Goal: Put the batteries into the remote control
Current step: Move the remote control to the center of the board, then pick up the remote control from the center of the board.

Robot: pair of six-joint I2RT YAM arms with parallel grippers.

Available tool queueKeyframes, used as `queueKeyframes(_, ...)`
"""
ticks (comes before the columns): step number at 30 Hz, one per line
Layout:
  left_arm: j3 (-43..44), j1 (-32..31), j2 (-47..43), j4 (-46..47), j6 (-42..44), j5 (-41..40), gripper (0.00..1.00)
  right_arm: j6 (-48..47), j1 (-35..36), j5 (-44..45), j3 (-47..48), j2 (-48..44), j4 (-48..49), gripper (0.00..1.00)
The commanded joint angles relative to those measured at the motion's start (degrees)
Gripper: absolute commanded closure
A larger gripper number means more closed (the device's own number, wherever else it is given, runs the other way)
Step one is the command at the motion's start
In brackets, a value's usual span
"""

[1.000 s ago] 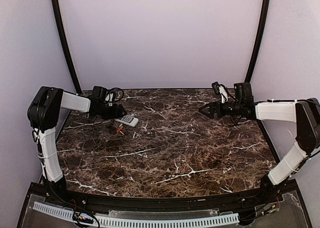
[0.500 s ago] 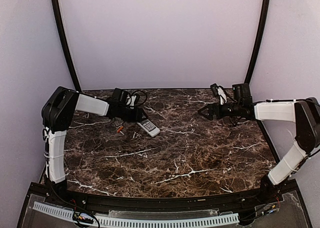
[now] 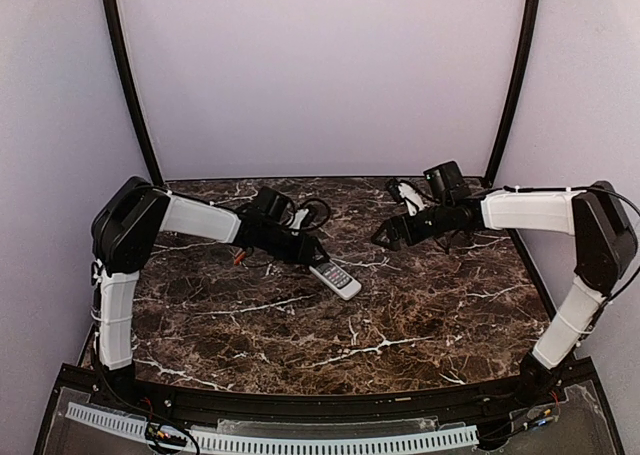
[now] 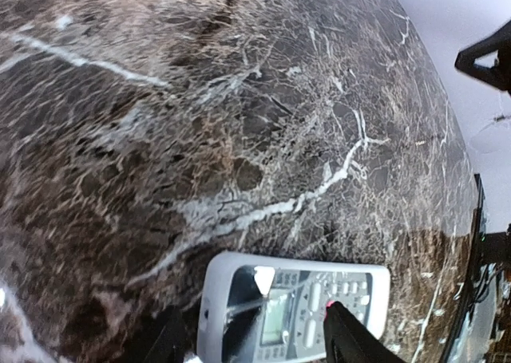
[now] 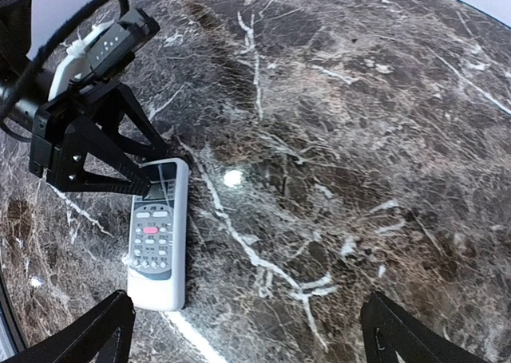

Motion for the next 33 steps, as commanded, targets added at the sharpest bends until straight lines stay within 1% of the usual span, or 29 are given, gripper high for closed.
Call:
queueKeyframes(1, -1.60, 1.37, -10.06, -5.72, 0.54, -4.89, 0.36, -2.56, 5.24, 5.35, 6.90, 4.08, -9.55, 0.02)
queueKeyframes(2, -1.70, 2.34, -12.04, -6.02, -0.14, -6.83, 0.33, -2.76, 6.60, 6.68, 8.89, 5.41, -11.97, 0.01)
queueKeyframes(5, -3.47, 4.92, -15.92, -6.11, -1.69, -9.33, 0.26, -4.87, 10.24, 10.98, 15.17, 9.12, -19.63, 0.01)
queueKeyframes(6, -4.45, 5.82, -18.03, -6.17, -1.62, -11.04, 0.25, -5.21, 11.23, 11.67, 17.13, 10.36, -21.75, 0.01)
queueKeyframes(7, -4.84, 6.12, -19.05, -6.73, -1.38, -12.16, 0.21, -5.33, 12.12, 12.06, 18.96, 11.62, -23.67, 0.01)
queueKeyframes(8, -5.43, 6.40, -20.99, -7.14, -0.60, -14.81, 0.20, -5.22, 12.83, 12.49, 20.91, 12.80, -25.52, 0.01)
queueKeyframes(11, -6.73, 6.68, -24.22, -8.51, 0.06, -19.31, 0.16, -4.92, 14.57, 12.52, 25.66, 16.43, -30.04, 0.01)
queueKeyframes(14, -8.68, 6.84, -27.19, -8.08, 0.36, -20.40, 0.13, -4.90, 16.05, 12.76, 29.77, 19.38, -33.20, 0.01)
queueKeyframes(17, -9.82, 6.85, -28.79, -7.95, 0.88, -21.78, 0.06, -4.50, 17.48, 12.61, 32.93, 22.24, -35.50, 0.01)
queueKeyframes(19, -11.34, 6.85, -30.62, -7.11, 0.81, -23.16, 0.03, -4.22, 18.40, 13.74, 35.09, 24.30, -37.22, 0.01)
queueKeyframes(21, -12.95, 6.85, -31.71, -6.09, 0.59, -23.90, 0.02, -3.94, 19.09, 15.00, 37.37, 26.41, -38.79, 0.01)
queueKeyframes(33, -17.64, 6.85, -34.51, -3.87, 0.39, -25.60, 0.02, -3.75, 21.56, 18.52, 47.18, 35.73, -44.14, 0.01)
